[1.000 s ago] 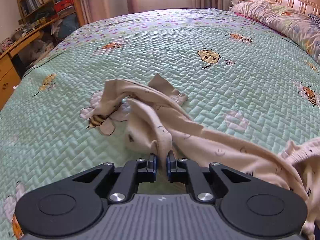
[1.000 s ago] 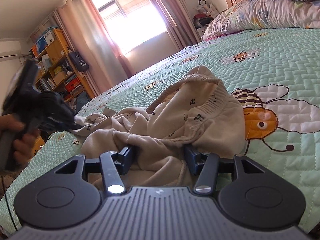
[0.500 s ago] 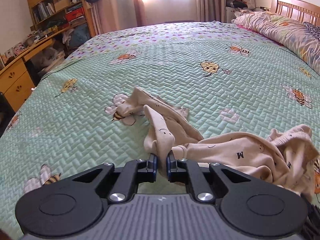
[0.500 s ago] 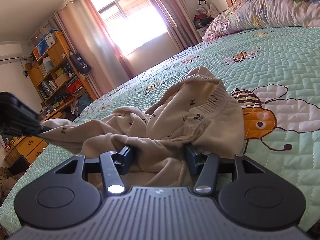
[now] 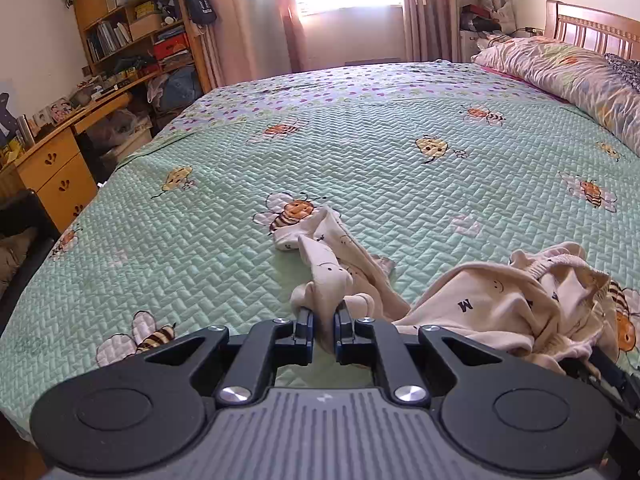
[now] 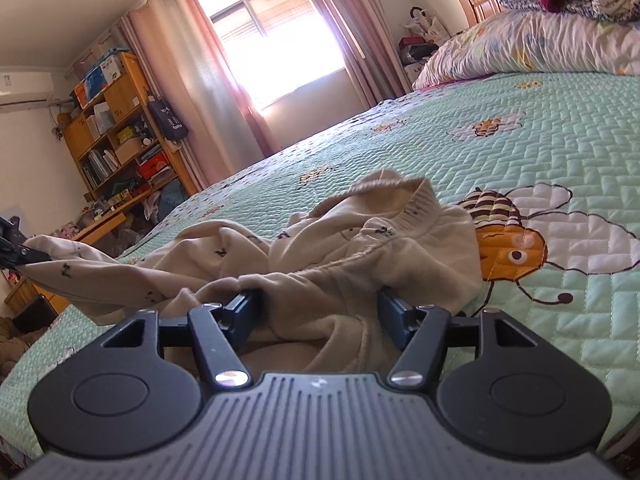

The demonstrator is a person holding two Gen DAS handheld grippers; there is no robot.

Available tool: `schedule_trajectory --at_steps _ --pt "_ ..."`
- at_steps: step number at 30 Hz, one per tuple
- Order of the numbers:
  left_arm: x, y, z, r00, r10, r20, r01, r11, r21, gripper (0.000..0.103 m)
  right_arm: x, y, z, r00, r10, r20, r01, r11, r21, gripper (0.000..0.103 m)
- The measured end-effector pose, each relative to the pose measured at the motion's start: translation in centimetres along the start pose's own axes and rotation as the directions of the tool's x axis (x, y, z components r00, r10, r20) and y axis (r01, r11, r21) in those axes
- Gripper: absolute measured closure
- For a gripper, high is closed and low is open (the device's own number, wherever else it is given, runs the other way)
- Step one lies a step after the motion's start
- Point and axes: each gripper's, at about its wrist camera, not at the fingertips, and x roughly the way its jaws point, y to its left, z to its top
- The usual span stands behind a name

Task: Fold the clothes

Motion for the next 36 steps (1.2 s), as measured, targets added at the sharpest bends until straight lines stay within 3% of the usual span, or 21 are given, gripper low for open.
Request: schedule_trajectory --at_steps 15,26,28,30,34,36 --pt "1.7 2.3 -0.8 0.999 0.020 -0.035 -0.021 0.999 -0.040 0.093 -0.3 0.8 0.8 1.000 0.013 -0.016 -0.013 1.000 -0.027 0.036" --pt "3.1 5.5 -1.9 0.996 -0.034 -0.081 0.026 0.995 -0.095 0.092 -0.1 1.9 1.0 0.999 0.003 -0.051 -0.005 0.999 -0.039 0.036" --pt "3.7 7.0 -2.5 0.988 -0.095 -0.119 0.078 0.988 -0.137 0.084 -0.1 2.1 1.1 0.999 -0.001 -0.054 -0.002 0.999 -0.050 0.036" --pt "4.1 9.0 -3.6 0.982 -0.111 -0.150 0.083 0.979 -0.186 0.060 -0.2 2.2 1.3 0.998 -0.008 -0.058 0.005 0.998 -0.055 0.036" --pt "4.8 13.4 -6.0 0.981 0.025 -0.192 -0.065 0.978 -0.200 0.056 -0.3 1.9 1.6 0.998 -0.023 -0.064 0.021 0.999 -0.037 0.036" --pt "5.2 15.6 -6.1 0.979 0.006 -0.206 -0.061 0.963 -0.262 0.056 -0.3 1.8 1.6 0.998 -0.024 -0.065 0.023 1.000 -0.021 0.036"
